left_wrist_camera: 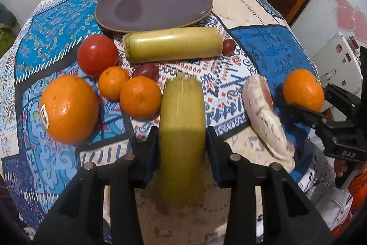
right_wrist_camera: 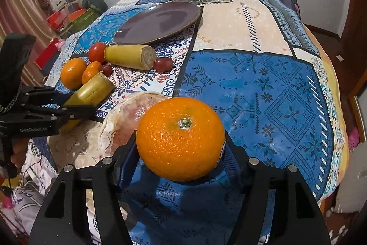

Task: Organize fruits
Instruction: 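Lift the yellow cylinder with the left tool while the right tool carries the orange over the plate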

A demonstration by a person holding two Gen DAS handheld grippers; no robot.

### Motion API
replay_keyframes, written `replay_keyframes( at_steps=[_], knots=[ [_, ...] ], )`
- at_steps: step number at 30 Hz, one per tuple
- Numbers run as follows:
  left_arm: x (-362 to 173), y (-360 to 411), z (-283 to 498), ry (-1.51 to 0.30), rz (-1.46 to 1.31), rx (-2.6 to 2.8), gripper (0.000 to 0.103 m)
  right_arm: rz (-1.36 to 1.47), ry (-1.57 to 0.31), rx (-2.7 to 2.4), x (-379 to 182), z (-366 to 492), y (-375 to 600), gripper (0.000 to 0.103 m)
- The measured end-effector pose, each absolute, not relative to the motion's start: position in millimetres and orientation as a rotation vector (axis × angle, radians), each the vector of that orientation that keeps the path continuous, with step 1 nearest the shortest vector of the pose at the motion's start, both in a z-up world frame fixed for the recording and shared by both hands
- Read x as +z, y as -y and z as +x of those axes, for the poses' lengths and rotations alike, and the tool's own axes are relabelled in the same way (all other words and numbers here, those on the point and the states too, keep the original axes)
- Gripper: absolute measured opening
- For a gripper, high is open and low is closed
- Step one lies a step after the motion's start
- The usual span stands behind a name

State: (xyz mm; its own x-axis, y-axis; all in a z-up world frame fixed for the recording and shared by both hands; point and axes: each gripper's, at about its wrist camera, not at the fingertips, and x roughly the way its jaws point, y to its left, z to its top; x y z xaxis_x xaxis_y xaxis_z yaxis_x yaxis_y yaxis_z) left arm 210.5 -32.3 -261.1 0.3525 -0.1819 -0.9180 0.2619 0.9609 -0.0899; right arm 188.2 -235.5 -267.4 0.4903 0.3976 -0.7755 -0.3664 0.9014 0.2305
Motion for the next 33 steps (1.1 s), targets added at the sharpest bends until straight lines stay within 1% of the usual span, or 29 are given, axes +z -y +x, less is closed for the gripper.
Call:
replay_keyframes(
  at_steps=[9,20,33],
  knots=[
    [-256.4,31.0,212.3,-1.154,0.038,-0.296,0.039,0.032,-0.921,0.455,-254.4,188.0,238.1,0.063],
    [-192.3,13.6,202.7,-0.971,0.013,-0.280,0.037,0.027,-0.808,0.436,-212.8,207.9,233.9,0.063],
    [-154.5,-17.3,239.5,-0.847,-0.049,-0.231,0.037,-0.007,-0.657,0.441,-159.8,250.0,208.0,0.063]
  ],
)
